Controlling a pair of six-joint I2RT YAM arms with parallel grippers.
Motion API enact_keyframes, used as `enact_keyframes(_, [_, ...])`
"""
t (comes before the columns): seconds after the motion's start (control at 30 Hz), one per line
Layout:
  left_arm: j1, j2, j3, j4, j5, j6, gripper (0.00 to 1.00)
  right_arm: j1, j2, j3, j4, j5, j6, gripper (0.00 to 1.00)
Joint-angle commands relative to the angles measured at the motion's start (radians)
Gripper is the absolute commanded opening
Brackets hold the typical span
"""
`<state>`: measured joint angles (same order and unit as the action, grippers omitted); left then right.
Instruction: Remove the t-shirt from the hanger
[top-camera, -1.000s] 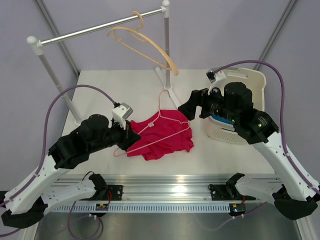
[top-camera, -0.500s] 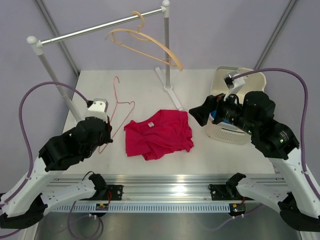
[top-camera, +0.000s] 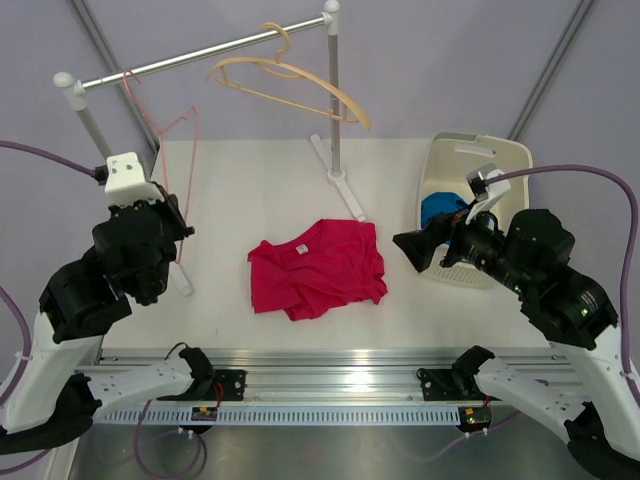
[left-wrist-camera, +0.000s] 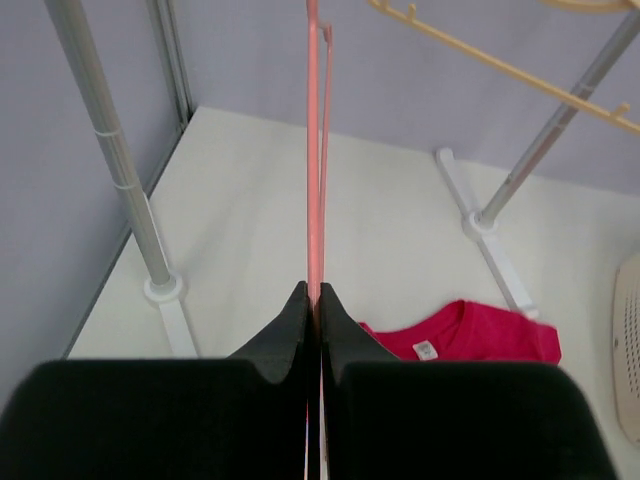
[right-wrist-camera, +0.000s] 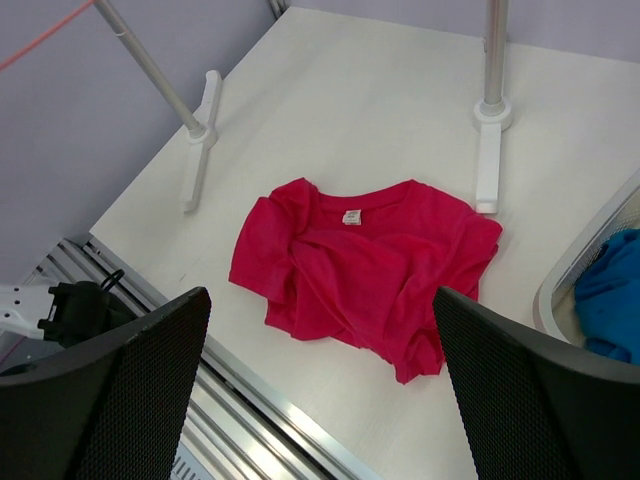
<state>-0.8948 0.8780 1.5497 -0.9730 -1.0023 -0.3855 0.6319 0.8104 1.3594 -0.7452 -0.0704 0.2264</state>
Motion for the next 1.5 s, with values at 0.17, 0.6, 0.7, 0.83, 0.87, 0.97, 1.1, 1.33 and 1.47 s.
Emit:
enact_keyframes(0.17, [0.131, 0.159, 0.115, 0.102, -0.052, 0.057, 0.0, -0.006, -0.145, -0.1, 0.061, -0.032, -0.004, 1.0])
enact_keyframes(0.6, [0.272, 0.312, 0.167, 0.301, -0.087, 0.163, 0.0, -0.006, -0.214, -0.144, 0.067, -0.039, -0.01, 0.99])
enact_keyframes(0.7, [0.298, 0.335, 0.164, 0.31, -0.076, 0.184, 0.0, -0.006, -0.201, -0.134, 0.06, -0.032, -0.015, 0.99])
enact_keyframes(0.83, [0.31, 0.355, 0.127, 0.326, -0.056, 0.169, 0.0, -0.006, -0.203, -0.146, 0.066, 0.006, -0.027, 1.0])
enact_keyframes(0.87, [0.313, 0.36, 0.11, 0.326, -0.049, 0.162, 0.0, -0.006, -0.206, -0.149, 0.073, 0.007, -0.027, 0.99])
enact_keyframes(0.97, [0.326, 0.381, 0.089, 0.327, -0.053, 0.152, 0.0, -0.006, -0.209, -0.135, 0.069, -0.009, -0.027, 1.0])
enact_keyframes(1.1, [0.365, 0.38, 0.049, 0.362, -0.023, 0.165, 0.0, -0.008, -0.206, -0.118, 0.063, -0.025, -0.025, 0.99])
enact_keyframes(1.33, [0.381, 0.369, -0.003, 0.376, -0.01, 0.154, 0.0, -0.006, -0.195, -0.143, 0.067, -0.016, -0.027, 0.99])
enact_keyframes(1.47, [0.381, 0.357, -0.026, 0.402, 0.008, 0.162, 0.0, -0.006, -0.188, -0.125, 0.047, -0.016, -0.027, 1.0])
